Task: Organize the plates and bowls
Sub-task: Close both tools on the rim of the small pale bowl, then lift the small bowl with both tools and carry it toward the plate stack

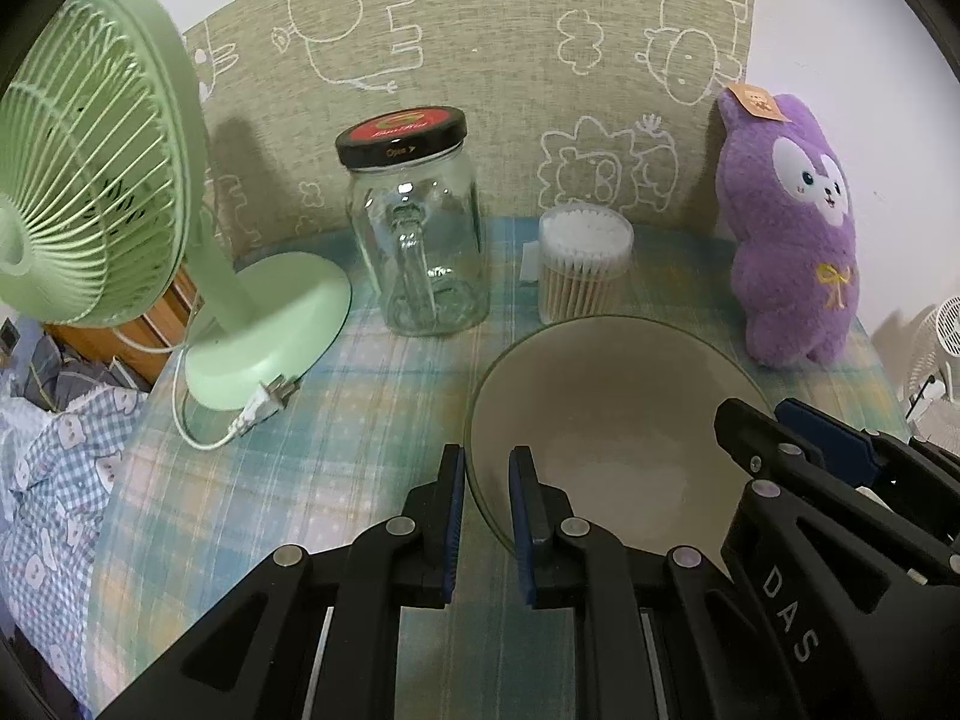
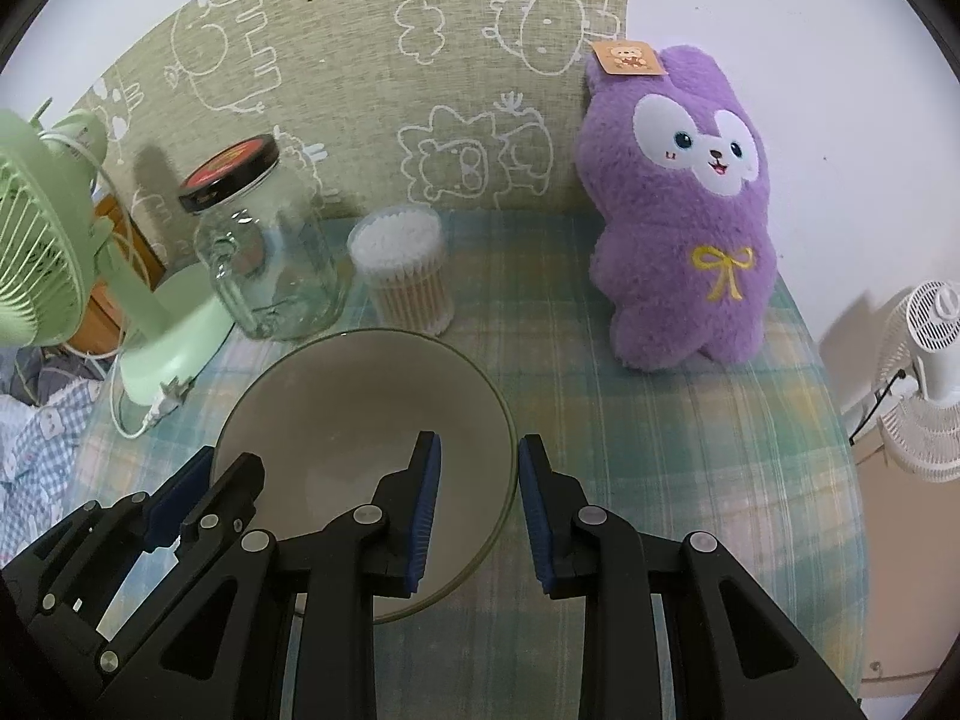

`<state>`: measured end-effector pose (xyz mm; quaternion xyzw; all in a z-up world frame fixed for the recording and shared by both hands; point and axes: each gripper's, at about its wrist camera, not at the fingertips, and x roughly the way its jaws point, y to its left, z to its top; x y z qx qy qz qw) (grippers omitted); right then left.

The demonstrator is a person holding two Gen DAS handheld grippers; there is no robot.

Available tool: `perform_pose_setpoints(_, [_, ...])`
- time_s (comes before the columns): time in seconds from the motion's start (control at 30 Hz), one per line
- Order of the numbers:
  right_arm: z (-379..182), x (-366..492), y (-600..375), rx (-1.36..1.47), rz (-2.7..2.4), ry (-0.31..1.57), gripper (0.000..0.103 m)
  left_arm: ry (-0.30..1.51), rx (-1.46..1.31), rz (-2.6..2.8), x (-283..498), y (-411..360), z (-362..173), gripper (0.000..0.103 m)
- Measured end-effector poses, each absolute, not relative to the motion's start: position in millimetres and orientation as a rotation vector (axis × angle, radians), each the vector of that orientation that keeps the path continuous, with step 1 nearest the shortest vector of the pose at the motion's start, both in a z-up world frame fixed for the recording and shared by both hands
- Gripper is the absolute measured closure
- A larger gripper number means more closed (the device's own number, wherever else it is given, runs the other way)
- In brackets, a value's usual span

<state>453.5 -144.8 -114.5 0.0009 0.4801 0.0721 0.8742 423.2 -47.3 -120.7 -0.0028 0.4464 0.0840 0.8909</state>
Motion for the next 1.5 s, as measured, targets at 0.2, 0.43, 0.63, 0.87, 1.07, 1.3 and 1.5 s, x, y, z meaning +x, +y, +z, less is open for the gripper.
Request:
perform_pose_setpoints(0.2, [-102,432,-145,0.005,0.144,0.993,0.073,0.92,-0.01,0.17,404,-49,-109,0.091])
perform_pose_setpoints(0.43, [-79,408,-145,0.006,0.134,0.967,0.073,0.896,-0.03,0.166,382,-48,-91,0.091])
perform_pose_setpoints(0.63, [-55,387,-146,0.013,0.121,0.944,0.073,0.868,-0.037,0.156,361,-49,-69,0.091])
perform_pose_setpoints(0.87, [-24,358,-146,0.023,0.104,0.91,0.073,0.832,-0.039,0.141,334,-49,-43,0.091])
perform_pose_setpoints(1.07, [-3,333,-144,0.028,0.09,0.884,0.073,0.804,-0.032,0.124,309,-44,-22,0.091])
perform_pose_setpoints(1.3, [19,296,-142,0.038,0.066,0.862,0.073,0.785,-0.03,0.101,279,-40,-4,0.091])
perform_pose_setpoints(1.5, [33,266,-142,0.041,0.038,0.843,0.073,0.766,-0.033,0.069,252,-36,8,0.091])
